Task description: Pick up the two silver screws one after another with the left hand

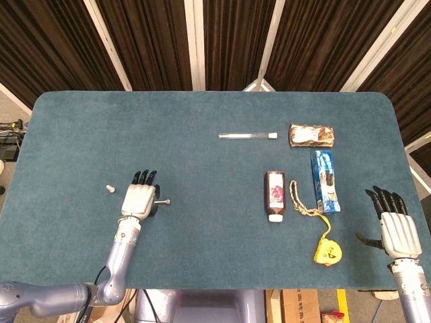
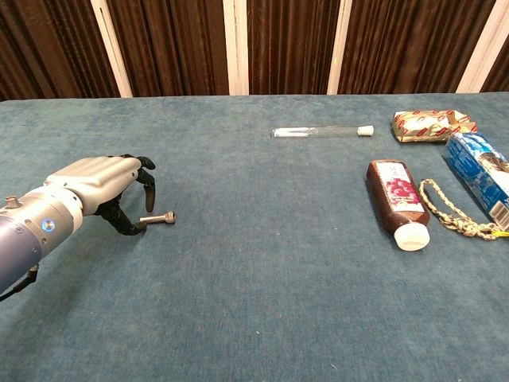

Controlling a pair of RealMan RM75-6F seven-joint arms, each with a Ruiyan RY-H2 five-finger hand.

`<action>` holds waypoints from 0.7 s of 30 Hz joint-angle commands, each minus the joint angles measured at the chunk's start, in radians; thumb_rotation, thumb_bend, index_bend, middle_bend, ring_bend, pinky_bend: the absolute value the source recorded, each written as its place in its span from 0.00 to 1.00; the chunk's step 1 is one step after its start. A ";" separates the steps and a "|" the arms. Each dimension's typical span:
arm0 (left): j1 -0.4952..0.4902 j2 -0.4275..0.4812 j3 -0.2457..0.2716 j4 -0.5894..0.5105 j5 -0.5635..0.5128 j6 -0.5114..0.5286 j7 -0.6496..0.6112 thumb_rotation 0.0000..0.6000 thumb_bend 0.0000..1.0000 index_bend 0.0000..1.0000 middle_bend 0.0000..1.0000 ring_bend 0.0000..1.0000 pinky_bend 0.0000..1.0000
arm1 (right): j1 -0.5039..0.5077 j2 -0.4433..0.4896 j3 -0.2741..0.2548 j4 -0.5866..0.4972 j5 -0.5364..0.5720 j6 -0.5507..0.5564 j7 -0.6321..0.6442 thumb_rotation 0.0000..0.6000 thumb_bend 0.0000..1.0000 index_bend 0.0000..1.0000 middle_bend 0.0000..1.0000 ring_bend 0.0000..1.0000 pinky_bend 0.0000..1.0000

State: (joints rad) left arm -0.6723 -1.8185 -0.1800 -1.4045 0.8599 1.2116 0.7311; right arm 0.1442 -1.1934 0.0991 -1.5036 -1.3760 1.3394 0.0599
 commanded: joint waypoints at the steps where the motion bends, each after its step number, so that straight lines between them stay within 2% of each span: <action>1: 0.001 -0.001 -0.004 0.001 -0.008 -0.001 0.007 1.00 0.46 0.51 0.07 0.00 0.00 | 0.000 0.000 0.000 0.000 0.000 -0.001 0.000 1.00 0.15 0.13 0.09 0.05 0.00; 21: 0.000 -0.027 -0.007 0.030 0.007 -0.013 0.014 1.00 0.48 0.53 0.08 0.00 0.00 | 0.003 -0.002 -0.001 0.005 0.002 -0.009 0.000 1.00 0.15 0.13 0.09 0.05 0.00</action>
State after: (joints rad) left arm -0.6722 -1.8459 -0.1866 -1.3747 0.8667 1.1991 0.7449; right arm 0.1467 -1.1954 0.0971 -1.4993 -1.3745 1.3313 0.0603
